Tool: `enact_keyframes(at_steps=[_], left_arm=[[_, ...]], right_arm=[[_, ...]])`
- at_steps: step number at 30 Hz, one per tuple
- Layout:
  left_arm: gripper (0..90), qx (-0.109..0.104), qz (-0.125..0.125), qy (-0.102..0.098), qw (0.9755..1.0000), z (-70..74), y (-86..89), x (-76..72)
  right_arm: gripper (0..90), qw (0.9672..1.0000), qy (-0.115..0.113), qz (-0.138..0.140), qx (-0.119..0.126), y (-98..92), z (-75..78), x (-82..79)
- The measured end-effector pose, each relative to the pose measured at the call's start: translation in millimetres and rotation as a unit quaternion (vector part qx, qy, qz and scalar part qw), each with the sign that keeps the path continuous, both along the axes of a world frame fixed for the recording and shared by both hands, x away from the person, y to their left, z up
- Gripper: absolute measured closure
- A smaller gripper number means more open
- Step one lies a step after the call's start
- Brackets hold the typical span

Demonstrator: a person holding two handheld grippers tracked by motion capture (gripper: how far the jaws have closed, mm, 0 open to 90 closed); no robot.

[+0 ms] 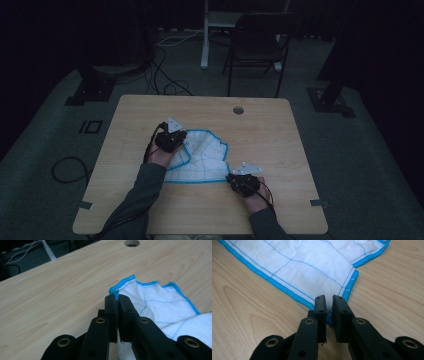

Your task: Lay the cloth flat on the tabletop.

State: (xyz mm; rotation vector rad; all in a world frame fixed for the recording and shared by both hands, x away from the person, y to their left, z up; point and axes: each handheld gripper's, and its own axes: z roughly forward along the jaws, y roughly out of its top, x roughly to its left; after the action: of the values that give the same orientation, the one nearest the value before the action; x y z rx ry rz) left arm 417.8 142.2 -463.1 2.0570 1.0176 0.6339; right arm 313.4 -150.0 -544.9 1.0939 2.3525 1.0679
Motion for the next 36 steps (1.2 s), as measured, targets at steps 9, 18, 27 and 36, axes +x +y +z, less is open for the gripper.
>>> enact_keyframes(at_steps=[9,18,27,36], left_arm=[[87.4,-0.002,0.020,0.003,0.9998,1.1,19.0,5.2],[87.4,-0.003,0.042,0.009,0.9990,-1.5,38.1,10.9],[87.5,-0.006,0.070,0.030,0.9971,-15.0,59.7,17.0],[87.4,-0.008,0.094,0.051,0.9942,-30.1,79.3,20.5]], right_arm=[[82.7,1.0000,0.002,-0.003,-0.002,-1.9,0.5,-1.4],[82.7,0.9999,0.005,-0.008,-0.005,-8.1,1.4,-4.4],[82.7,0.9998,0.007,-0.016,-0.006,-12.9,1.9,-5.6],[82.7,0.9997,0.009,-0.022,-0.009,-17.9,2.5,-6.0]])
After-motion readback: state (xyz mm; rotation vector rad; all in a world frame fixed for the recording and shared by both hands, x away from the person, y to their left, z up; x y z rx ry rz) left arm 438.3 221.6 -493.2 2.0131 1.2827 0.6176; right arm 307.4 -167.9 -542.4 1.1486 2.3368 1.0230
